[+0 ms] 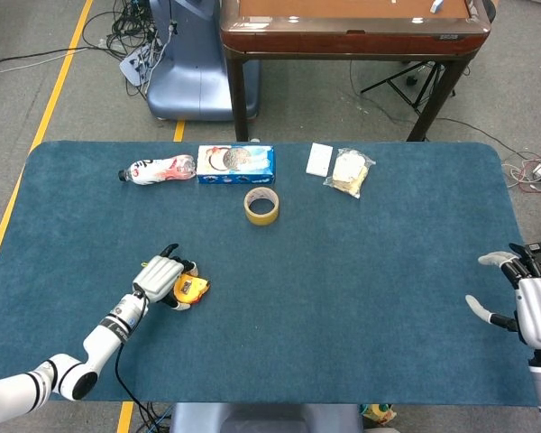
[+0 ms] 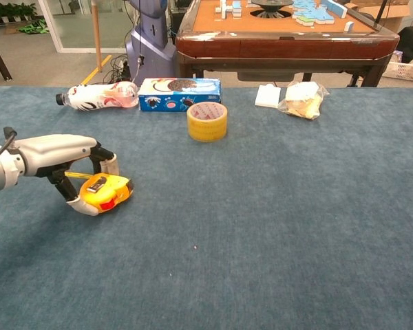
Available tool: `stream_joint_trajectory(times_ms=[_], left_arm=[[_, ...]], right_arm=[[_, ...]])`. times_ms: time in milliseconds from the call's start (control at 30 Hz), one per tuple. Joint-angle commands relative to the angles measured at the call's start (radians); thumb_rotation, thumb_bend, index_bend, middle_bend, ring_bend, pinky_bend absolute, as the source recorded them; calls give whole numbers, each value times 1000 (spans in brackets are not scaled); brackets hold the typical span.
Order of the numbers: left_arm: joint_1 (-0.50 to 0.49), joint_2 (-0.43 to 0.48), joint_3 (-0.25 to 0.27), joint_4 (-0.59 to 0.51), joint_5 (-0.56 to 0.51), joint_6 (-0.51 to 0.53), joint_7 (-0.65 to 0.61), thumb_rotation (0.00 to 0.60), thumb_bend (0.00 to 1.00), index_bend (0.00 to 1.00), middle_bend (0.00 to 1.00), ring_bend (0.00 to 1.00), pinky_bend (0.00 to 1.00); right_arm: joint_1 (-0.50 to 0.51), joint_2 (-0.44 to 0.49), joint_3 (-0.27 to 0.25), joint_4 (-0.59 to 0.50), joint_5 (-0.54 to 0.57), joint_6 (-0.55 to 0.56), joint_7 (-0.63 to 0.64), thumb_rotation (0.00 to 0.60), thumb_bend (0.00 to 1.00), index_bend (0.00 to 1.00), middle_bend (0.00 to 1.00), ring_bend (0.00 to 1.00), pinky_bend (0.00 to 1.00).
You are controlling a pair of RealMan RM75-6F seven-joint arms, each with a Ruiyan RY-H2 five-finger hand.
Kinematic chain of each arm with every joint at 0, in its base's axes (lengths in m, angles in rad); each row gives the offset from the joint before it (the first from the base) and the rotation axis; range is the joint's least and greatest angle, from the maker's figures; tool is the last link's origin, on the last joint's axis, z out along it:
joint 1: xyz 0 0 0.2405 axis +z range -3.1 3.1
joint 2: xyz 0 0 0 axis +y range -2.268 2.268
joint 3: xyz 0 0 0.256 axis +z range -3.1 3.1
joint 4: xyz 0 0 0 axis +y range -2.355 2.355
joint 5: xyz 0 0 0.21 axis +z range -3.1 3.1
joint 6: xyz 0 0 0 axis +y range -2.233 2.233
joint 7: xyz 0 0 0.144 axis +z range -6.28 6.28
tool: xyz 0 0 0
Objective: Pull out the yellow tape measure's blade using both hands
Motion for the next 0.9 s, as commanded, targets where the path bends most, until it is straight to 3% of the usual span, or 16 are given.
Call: stream_joint_trajectory(times_ms=[33, 233, 633, 900], left_arm=[[16, 3, -6, 17, 27, 30, -72, 600, 117, 534, 567, 351, 0], [28, 41, -30, -33, 33, 68, -125, 600, 117, 539, 576, 358, 0], [44, 143, -103, -306, -19, 148, -55, 600, 117, 541, 576, 360, 0], [25, 172, -153, -438, -78, 168, 29, 600, 117, 548, 576, 362, 0]], right_arm=[[9, 5, 0, -8, -9, -11, -7, 600, 259, 351, 325, 149, 241], [57, 13, 2, -46, -30, -76, -23, 600, 259, 351, 325, 149, 241], [250, -32, 60, -142, -2, -308, -10, 600, 259, 391, 283, 149, 239], [396, -112, 116, -153, 102, -460, -33, 600, 259, 455, 188, 31, 60]])
